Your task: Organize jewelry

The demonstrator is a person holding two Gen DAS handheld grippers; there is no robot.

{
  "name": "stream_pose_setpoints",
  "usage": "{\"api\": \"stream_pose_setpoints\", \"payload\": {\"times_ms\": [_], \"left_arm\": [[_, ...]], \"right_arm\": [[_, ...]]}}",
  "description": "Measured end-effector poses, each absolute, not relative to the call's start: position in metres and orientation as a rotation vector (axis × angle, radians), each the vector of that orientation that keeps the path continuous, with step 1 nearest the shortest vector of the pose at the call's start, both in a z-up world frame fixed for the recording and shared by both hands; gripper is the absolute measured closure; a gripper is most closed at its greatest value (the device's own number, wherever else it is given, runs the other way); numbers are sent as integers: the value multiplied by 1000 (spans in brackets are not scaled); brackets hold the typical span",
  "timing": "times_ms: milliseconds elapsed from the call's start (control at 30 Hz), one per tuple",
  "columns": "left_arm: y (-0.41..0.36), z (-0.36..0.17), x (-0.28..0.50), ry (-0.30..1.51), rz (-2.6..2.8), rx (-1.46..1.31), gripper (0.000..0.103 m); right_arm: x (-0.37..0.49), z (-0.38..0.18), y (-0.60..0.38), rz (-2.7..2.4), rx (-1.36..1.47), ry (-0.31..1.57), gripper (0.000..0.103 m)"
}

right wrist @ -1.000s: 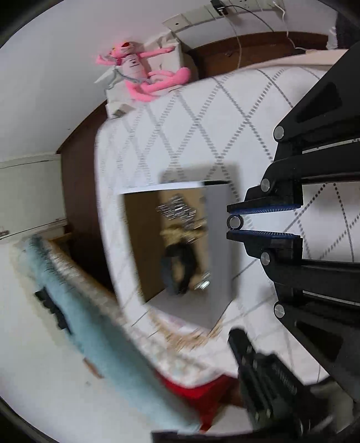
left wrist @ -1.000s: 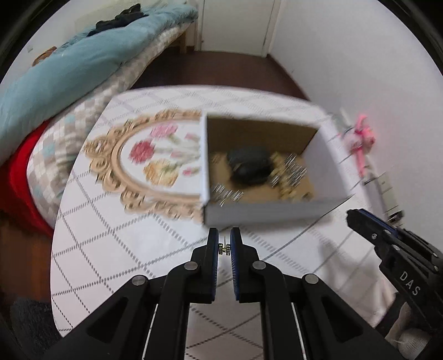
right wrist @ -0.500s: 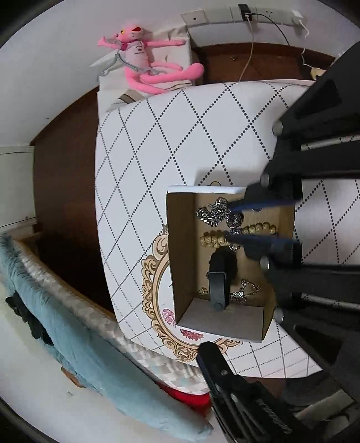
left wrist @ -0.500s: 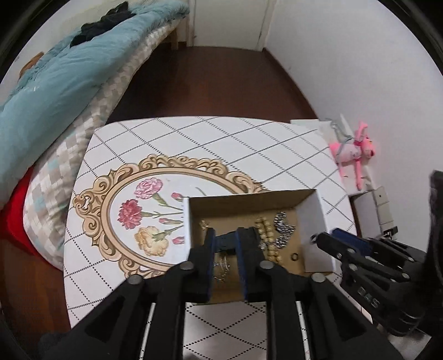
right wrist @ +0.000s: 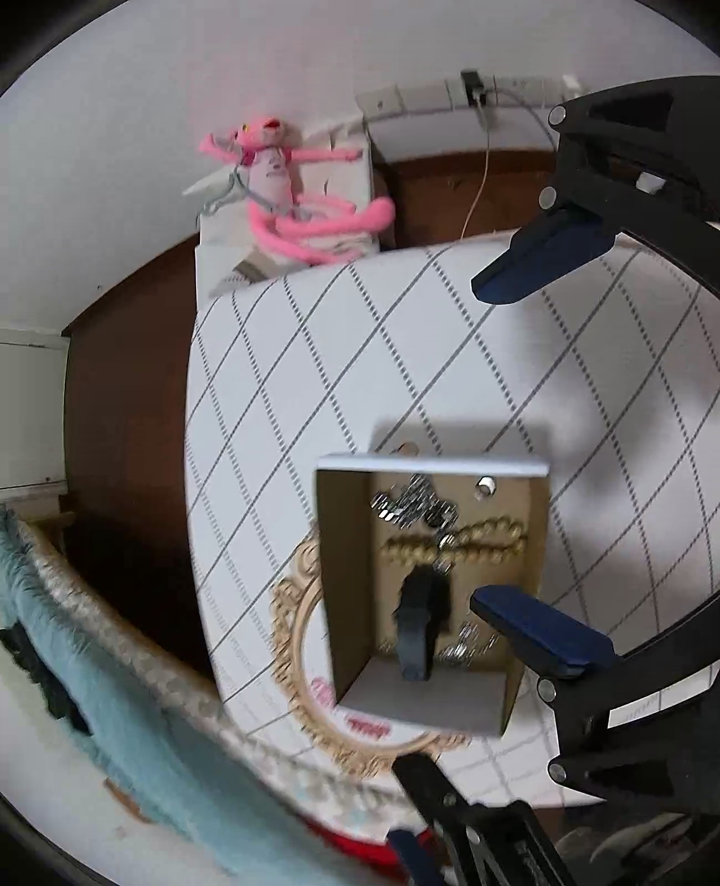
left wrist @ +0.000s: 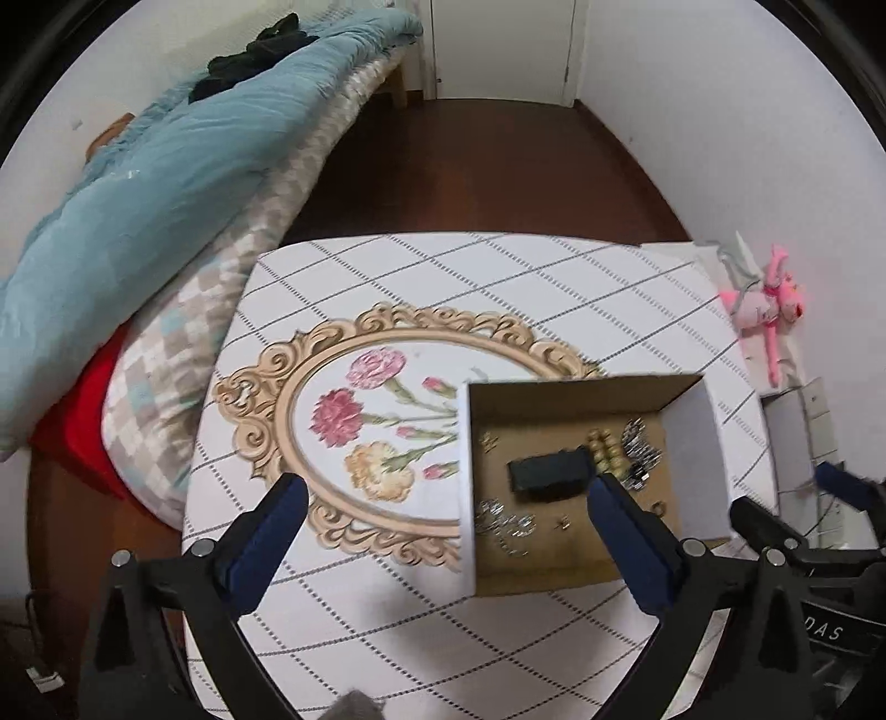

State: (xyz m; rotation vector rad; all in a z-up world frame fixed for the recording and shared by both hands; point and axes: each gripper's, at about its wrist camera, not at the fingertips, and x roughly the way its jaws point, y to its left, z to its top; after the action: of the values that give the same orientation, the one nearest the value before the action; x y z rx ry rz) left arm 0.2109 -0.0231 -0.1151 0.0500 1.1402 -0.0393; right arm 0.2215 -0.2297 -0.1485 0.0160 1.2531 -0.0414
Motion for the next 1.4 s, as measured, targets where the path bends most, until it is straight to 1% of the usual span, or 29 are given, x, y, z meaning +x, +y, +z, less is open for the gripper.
{"api": "stream_pose_setpoints", "payload": {"times_ms": [267, 500, 700, 1067, 1400], "left_arm": [[-21, -127, 198, 1160, -27, 51, 0], [-22, -115, 189, 1139, -15, 39, 0], [-23, -86, 171, 1097, -21, 29, 0], [-19, -10, 112, 970, -14, 19, 0], [-20, 31, 71, 921, -38, 13, 0]], "right_arm": [[214, -155, -225, -72, -6, 1252, 0], [202, -141, -228, -84, 3, 1225, 0], [182, -107, -228, -100, 1, 1156, 0], [119, -19, -223, -95, 6, 1003, 0], [70, 37, -224, -102, 22, 919, 0]]}}
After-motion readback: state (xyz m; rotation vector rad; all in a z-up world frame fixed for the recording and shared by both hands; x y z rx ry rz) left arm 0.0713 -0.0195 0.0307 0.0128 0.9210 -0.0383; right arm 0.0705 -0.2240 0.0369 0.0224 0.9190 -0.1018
